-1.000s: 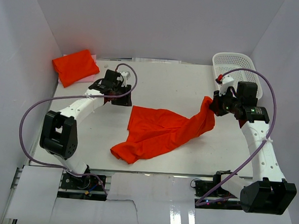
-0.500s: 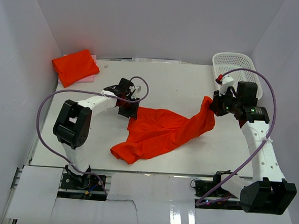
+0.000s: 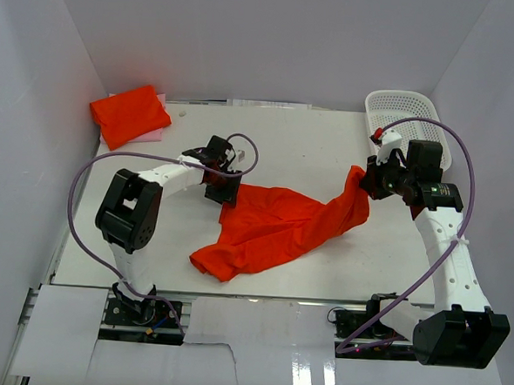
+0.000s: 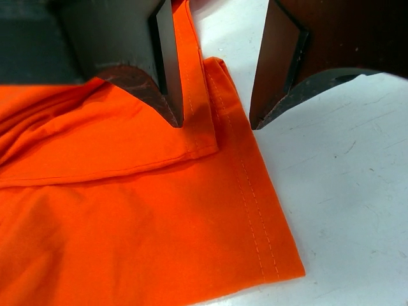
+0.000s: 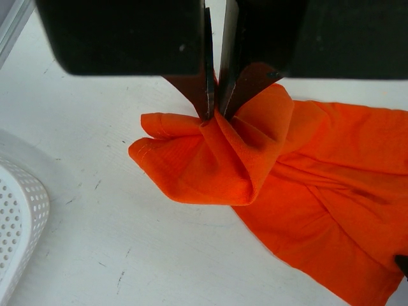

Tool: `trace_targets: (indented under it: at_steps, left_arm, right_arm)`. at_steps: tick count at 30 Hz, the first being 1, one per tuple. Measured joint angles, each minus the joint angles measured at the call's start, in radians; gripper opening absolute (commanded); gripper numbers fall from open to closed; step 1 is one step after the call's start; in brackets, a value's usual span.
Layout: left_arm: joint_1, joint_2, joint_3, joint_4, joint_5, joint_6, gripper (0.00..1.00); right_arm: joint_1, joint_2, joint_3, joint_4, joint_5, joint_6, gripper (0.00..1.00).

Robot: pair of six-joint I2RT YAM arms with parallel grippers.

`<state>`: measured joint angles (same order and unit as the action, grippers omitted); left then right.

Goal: Fold and stack the t-shirts
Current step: Flatten out the tshirt

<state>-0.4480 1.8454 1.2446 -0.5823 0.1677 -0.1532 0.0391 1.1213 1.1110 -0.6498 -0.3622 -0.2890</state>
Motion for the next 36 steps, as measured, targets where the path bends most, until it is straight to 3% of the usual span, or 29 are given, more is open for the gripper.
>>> trace_targets:
  at_steps: [4,7,10,18,19,22,23,36]
  left_arm:
    - [-0.002,0.034,0.0,-0.001,-0.005,0.002,0.4]
    - [-0.003,0.037,0.004,-0.001,-0.003,0.006,0.4]
    - [-0.006,0.039,0.009,-0.002,-0.002,0.004,0.33]
    - [-0.008,0.038,0.013,-0.002,0.0,0.006,0.33]
    - [-0.008,0.038,0.013,-0.002,0.0,0.006,0.3]
    - [-0.008,0.034,0.013,-0.005,0.004,0.002,0.06]
    - [-0.008,0.034,0.014,-0.007,0.008,0.002,0.03]
    - [-0.008,-0.009,0.018,-0.041,-0.003,-0.006,0.0]
  right_arm:
    - [0.0,0.0,0.0,0.0,0.0,0.0,0.09]
    - [0.0,0.0,0.0,0.0,0.0,0.0,0.09]
    - [0.0,0.0,0.0,0.0,0.0,0.0,0.09]
    - [0.0,0.002,0.0,0.0,0.0,0.0,0.09]
    - [0.0,0.004,0.0,0.0,0.0,0.0,0.09]
    - [0.0,0.011,0.0,0.0,0.0,0.0,0.09]
    - [0.0,0.014,0.0,0.0,0.0,0.0,0.09]
    - [0.0,0.04,0.003,0.0,0.045,-0.012,0.08]
